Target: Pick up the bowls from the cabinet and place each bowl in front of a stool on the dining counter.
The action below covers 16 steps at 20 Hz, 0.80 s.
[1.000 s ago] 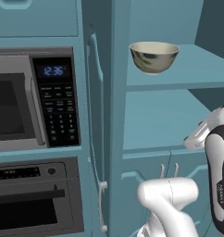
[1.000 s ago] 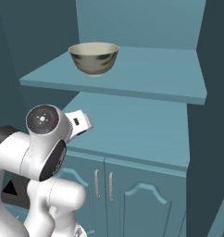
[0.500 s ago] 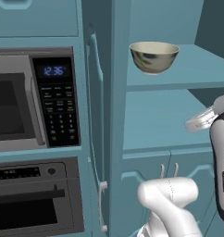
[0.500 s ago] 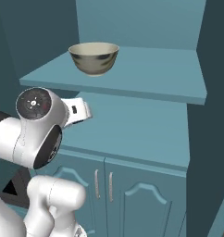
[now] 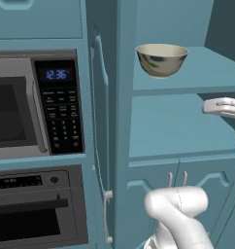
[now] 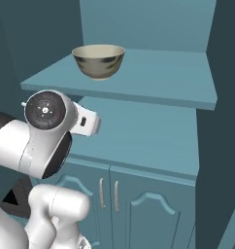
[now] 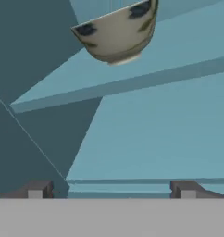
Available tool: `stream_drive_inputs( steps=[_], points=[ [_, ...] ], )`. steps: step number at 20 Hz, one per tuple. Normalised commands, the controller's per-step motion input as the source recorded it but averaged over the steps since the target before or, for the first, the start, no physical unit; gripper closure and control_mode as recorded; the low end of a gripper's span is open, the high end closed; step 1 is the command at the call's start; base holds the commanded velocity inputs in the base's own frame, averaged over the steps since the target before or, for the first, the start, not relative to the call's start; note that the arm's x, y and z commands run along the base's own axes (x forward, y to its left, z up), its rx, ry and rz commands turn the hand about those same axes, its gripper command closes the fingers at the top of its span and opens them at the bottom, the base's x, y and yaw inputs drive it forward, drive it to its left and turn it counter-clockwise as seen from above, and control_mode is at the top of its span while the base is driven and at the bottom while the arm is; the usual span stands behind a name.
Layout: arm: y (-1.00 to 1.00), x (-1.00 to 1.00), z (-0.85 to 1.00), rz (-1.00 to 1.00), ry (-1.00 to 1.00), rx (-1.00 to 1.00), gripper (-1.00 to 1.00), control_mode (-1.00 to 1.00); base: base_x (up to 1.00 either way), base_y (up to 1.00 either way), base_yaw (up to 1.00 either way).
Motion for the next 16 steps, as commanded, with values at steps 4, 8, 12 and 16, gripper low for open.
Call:
stream_drive_inputs(
  steps=[4,8,12,16],
  points=[
    [0.00,-0.05,0.24,-0.35,-0.01,0.40,-1.00,-1.00,0.00,0.00,0.00],
    [-0.05,0.00,0.37,-0.21,0.00,0.03,-1.00,-1.00,0.00,0.00,0.00],
    [-0.17,0.00,0.44,-0.08,0.00,0.00,-1.00,-1.00,0.00,0.00,0.00],
    [-0.22,0.00,0.33,0.00,0.00,0.00,-1.00,-1.00,0.00,0.00,0.00]
  ],
)
